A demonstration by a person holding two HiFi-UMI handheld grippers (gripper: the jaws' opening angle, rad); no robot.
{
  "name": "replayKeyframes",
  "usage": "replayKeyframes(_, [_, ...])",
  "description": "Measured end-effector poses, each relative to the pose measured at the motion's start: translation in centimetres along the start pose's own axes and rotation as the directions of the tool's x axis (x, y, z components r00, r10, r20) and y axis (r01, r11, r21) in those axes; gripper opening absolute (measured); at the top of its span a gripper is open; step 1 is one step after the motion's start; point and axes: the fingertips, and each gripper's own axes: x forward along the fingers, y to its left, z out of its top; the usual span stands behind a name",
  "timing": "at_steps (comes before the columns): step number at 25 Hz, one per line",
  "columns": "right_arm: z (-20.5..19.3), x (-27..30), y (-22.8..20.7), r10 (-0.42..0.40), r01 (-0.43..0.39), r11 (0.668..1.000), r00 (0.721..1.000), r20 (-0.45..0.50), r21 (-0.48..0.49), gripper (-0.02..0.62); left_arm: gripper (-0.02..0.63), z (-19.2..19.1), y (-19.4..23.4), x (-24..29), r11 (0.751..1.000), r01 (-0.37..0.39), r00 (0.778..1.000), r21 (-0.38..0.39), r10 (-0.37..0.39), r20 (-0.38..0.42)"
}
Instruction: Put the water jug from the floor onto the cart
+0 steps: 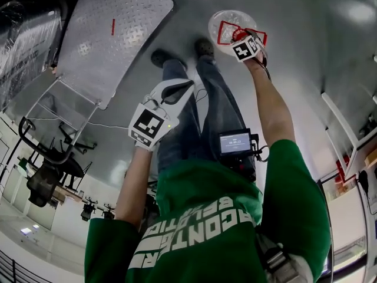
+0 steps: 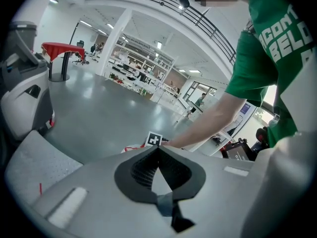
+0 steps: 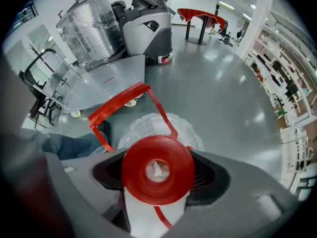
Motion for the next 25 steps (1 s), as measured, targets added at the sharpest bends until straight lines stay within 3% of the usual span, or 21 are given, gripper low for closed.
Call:
replayKeyframes(6, [0.2,-3.6,-0.3,0.002,-0.002,1.000,1.000,0.021,-0.023,0.304,0.011,1.7,-1.0,-0.9,0.999,-0.032,0.999,0.012,0.032,0.024])
replayKeyframes(16, [1.6,-14.5,-1.7,-0.014,0.019,0.999,0.993,0.119,-0.047,0.304,0.011,5.6,-5.3,-3.5,0.995,-0.070,0.994,0.068,0.064,0.083])
replayKeyframes(25, [6.3,-26.1,-1.4,-0.038,0.064,0.993,0.968,0.250,-0.097,0.305,0.011,7.6,-6.5,-9.8,0.973,-0.228,0.955,0.027,0.218,0.200])
